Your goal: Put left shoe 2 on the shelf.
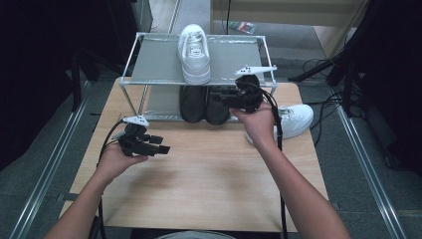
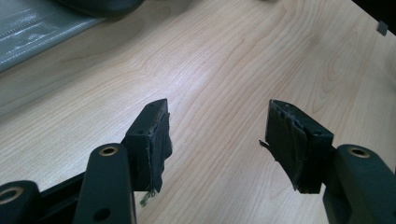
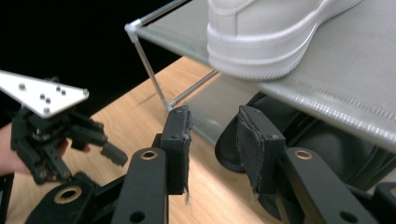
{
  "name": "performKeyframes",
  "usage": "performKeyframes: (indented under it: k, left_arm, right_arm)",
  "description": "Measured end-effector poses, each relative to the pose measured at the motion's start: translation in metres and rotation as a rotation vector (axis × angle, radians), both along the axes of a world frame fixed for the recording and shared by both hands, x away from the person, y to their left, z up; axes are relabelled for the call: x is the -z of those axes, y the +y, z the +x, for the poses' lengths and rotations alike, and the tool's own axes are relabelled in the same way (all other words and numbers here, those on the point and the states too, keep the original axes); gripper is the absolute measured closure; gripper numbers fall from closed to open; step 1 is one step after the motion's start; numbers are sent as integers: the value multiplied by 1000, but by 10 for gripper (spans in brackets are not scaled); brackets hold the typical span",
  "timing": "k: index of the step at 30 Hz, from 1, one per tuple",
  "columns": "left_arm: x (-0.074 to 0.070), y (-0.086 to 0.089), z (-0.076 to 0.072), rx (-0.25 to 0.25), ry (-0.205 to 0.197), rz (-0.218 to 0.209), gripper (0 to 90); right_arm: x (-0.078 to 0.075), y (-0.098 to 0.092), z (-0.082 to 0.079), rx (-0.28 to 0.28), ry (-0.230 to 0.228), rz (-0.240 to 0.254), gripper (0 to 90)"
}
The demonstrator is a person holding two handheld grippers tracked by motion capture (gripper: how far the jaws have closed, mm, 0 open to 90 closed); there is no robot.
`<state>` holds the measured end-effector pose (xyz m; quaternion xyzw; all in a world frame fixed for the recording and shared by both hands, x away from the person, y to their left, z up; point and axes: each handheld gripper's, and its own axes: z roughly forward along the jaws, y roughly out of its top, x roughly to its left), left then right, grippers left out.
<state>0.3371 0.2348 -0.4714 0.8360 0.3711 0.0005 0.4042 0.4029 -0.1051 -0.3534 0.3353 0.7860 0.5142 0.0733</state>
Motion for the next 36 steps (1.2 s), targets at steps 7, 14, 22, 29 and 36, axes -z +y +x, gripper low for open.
performKeyframes:
  k: [7,14,22,29,36]
  left_arm:
    - [0,0,0,0,1,5,407]
    - [1,-2,-2,-1,-1,5,407]
    - [1,-3,-4,5,0,10,406]
    - [2,-4,-4,16,4,17,404]
    - [1,-3,-5,23,7,2,402]
  right_arm:
    - [20,-7,-16,-25,-8,1,613]
    - [39,-12,-32,-51,19,-33,609]
    - [62,-21,-46,-74,46,-15,599]
    - [79,-31,-55,-82,40,-34,581]
    - [86,-42,-56,-58,54,-19,579]
